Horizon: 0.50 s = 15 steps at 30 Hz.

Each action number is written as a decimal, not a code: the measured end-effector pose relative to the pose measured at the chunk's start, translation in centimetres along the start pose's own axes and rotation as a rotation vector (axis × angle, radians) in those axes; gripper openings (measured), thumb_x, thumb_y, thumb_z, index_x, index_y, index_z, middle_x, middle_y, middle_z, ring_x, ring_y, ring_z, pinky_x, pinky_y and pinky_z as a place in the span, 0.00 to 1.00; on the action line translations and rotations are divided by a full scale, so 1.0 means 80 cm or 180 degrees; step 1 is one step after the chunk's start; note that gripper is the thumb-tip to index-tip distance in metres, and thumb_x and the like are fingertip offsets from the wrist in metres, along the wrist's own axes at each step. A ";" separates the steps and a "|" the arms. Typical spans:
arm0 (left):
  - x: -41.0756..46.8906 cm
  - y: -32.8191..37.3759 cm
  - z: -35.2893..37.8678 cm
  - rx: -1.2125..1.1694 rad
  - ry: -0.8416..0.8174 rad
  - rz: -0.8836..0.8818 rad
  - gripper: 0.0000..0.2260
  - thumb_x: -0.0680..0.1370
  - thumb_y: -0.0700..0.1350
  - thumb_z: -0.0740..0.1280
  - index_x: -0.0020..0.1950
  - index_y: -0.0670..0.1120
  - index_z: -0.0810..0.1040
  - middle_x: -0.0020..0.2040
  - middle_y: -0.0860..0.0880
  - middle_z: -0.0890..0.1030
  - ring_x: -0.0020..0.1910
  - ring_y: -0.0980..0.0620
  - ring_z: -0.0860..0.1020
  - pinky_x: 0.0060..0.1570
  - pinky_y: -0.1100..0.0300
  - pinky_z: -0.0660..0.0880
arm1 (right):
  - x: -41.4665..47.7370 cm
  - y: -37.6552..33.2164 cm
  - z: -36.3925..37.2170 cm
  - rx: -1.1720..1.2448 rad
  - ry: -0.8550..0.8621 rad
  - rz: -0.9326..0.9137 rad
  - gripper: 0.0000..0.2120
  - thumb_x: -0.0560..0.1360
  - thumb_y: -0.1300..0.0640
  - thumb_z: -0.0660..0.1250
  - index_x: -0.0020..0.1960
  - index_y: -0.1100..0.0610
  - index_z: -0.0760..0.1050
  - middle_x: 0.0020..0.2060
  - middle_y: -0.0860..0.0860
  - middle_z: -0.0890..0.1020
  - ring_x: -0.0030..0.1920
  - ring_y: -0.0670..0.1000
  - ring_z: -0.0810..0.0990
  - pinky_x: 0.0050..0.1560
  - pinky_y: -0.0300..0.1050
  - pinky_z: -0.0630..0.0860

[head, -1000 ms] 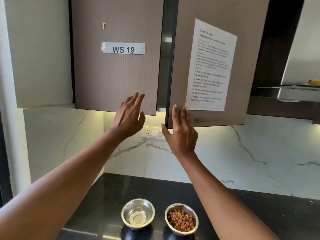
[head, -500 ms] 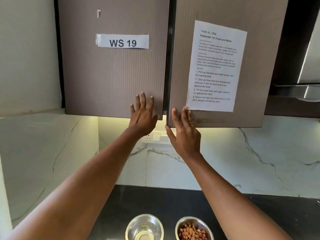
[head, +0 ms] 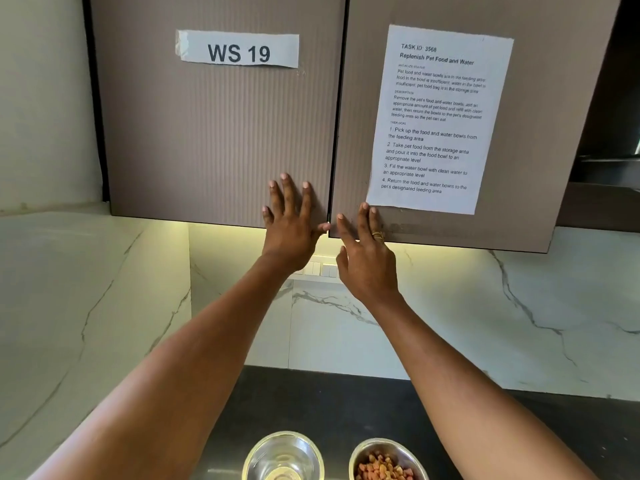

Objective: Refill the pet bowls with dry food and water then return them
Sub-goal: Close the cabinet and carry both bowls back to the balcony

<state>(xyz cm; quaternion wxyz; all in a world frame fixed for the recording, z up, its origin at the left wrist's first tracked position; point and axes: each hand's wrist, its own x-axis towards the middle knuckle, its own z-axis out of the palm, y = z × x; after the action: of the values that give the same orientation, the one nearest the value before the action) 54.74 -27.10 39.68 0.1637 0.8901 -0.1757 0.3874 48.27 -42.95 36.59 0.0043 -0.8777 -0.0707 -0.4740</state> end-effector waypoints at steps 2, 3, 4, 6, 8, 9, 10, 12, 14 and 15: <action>0.000 0.003 0.005 0.0132 0.0071 -0.0038 0.43 0.81 0.66 0.58 0.83 0.46 0.37 0.81 0.37 0.31 0.79 0.31 0.33 0.77 0.31 0.46 | 0.005 0.002 0.007 -0.0022 -0.0055 0.0003 0.30 0.79 0.59 0.65 0.81 0.54 0.67 0.83 0.64 0.58 0.84 0.66 0.54 0.63 0.62 0.81; -0.001 0.005 0.007 0.0174 0.0117 -0.0070 0.44 0.81 0.66 0.59 0.83 0.46 0.37 0.81 0.36 0.32 0.80 0.31 0.34 0.77 0.31 0.47 | 0.007 0.002 0.010 -0.0017 -0.0068 0.0011 0.30 0.79 0.59 0.66 0.81 0.54 0.68 0.83 0.64 0.59 0.84 0.66 0.55 0.62 0.62 0.81; -0.001 0.007 0.011 0.0213 0.0165 -0.0110 0.45 0.80 0.66 0.60 0.84 0.46 0.37 0.82 0.36 0.33 0.80 0.30 0.35 0.77 0.30 0.48 | 0.008 0.003 0.013 -0.0009 -0.0069 0.0016 0.30 0.78 0.59 0.67 0.80 0.54 0.69 0.83 0.64 0.59 0.83 0.66 0.55 0.62 0.62 0.81; -0.001 0.011 0.018 0.0256 0.0268 -0.0196 0.45 0.80 0.66 0.61 0.84 0.45 0.38 0.82 0.35 0.35 0.80 0.30 0.36 0.76 0.30 0.49 | 0.010 0.005 0.019 -0.0018 -0.0070 0.0010 0.31 0.77 0.60 0.67 0.80 0.54 0.69 0.83 0.64 0.59 0.83 0.66 0.56 0.62 0.61 0.81; 0.000 0.013 0.025 0.0277 0.0349 -0.0255 0.46 0.80 0.66 0.61 0.84 0.44 0.39 0.82 0.35 0.37 0.80 0.29 0.38 0.76 0.29 0.50 | 0.009 0.007 0.024 -0.0048 -0.0064 0.0006 0.32 0.77 0.60 0.67 0.81 0.54 0.68 0.83 0.64 0.59 0.83 0.66 0.55 0.62 0.61 0.81; 0.001 0.014 0.029 0.0287 0.0379 -0.0275 0.45 0.80 0.65 0.61 0.84 0.44 0.40 0.82 0.34 0.37 0.80 0.29 0.38 0.76 0.28 0.51 | 0.009 0.008 0.026 -0.0065 -0.0058 -0.0001 0.33 0.76 0.60 0.68 0.81 0.54 0.68 0.83 0.64 0.59 0.83 0.66 0.55 0.62 0.61 0.81; 0.002 0.014 0.031 0.0297 0.0403 -0.0290 0.46 0.80 0.65 0.62 0.84 0.44 0.40 0.82 0.34 0.38 0.80 0.28 0.39 0.76 0.28 0.52 | 0.009 0.009 0.027 -0.0085 -0.0060 -0.0015 0.33 0.76 0.60 0.68 0.81 0.54 0.67 0.83 0.64 0.58 0.83 0.66 0.55 0.62 0.61 0.81; 0.003 0.014 0.035 0.0309 0.0447 -0.0297 0.46 0.80 0.64 0.63 0.84 0.44 0.41 0.82 0.34 0.39 0.80 0.28 0.40 0.75 0.28 0.53 | 0.008 0.011 0.030 -0.0107 -0.0061 -0.0042 0.34 0.76 0.61 0.69 0.81 0.54 0.66 0.83 0.65 0.57 0.83 0.67 0.54 0.65 0.63 0.80; 0.003 0.014 0.037 0.0333 0.0479 -0.0277 0.45 0.80 0.64 0.64 0.84 0.44 0.41 0.83 0.34 0.39 0.80 0.27 0.40 0.75 0.27 0.53 | 0.007 0.012 0.031 -0.0097 -0.0053 -0.0055 0.35 0.76 0.61 0.69 0.82 0.54 0.65 0.83 0.65 0.56 0.84 0.67 0.53 0.67 0.64 0.78; 0.003 0.014 0.036 0.0324 0.0471 -0.0265 0.45 0.80 0.64 0.63 0.84 0.44 0.41 0.83 0.34 0.39 0.80 0.28 0.40 0.75 0.28 0.52 | 0.007 0.013 0.031 -0.0088 -0.0068 -0.0051 0.36 0.76 0.61 0.69 0.82 0.54 0.64 0.83 0.65 0.55 0.84 0.67 0.52 0.69 0.63 0.77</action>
<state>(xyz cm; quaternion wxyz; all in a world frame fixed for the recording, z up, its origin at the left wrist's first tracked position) 56.21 -29.33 38.14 0.1468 0.8727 -0.1061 0.4534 50.75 -43.70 35.78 -0.0124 -0.8821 -0.0713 -0.4655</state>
